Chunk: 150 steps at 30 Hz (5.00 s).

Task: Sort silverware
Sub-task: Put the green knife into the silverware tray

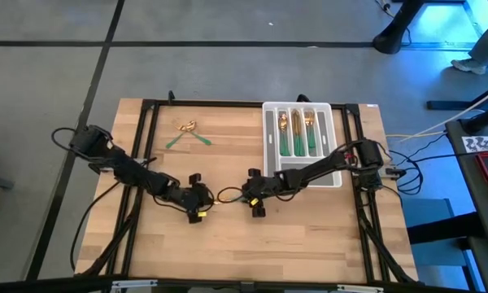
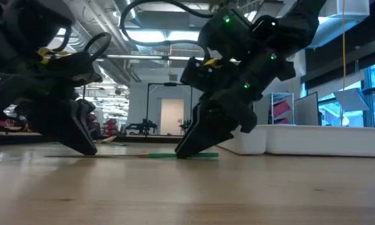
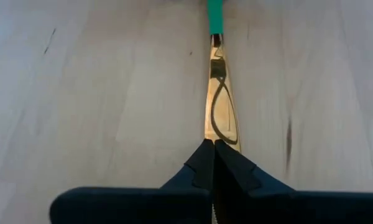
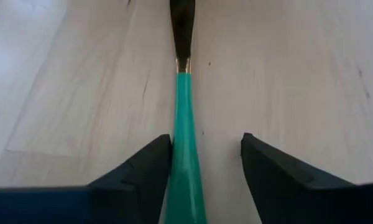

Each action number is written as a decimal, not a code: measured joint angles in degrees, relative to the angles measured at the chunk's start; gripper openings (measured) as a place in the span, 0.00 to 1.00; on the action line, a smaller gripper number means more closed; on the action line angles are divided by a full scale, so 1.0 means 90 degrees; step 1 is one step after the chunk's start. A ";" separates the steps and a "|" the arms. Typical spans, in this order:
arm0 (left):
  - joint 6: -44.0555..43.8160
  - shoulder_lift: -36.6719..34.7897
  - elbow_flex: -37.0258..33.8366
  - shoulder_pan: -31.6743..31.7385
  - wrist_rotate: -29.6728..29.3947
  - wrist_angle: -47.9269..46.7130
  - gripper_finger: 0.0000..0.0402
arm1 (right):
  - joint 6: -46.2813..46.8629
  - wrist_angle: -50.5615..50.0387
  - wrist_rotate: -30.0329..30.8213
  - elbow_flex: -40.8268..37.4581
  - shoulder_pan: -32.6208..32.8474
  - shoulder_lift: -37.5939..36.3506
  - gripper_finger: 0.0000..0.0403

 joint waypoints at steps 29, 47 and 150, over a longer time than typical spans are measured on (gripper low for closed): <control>0.1014 -0.0832 -0.0013 -0.0912 -0.2070 0.0224 0.35 | 0.0940 0.1311 0.0003 -0.0356 0.0327 0.0310 0.00; 0.1195 0.0983 0.0028 0.0315 0.0623 0.2231 0.49 | -0.0034 0.2108 0.1308 0.0124 0.0784 0.0002 0.00; 0.0724 0.1320 0.0040 0.0602 0.1003 0.2608 0.02 | 0.1826 0.0930 0.2442 0.0103 0.1192 0.0410 0.06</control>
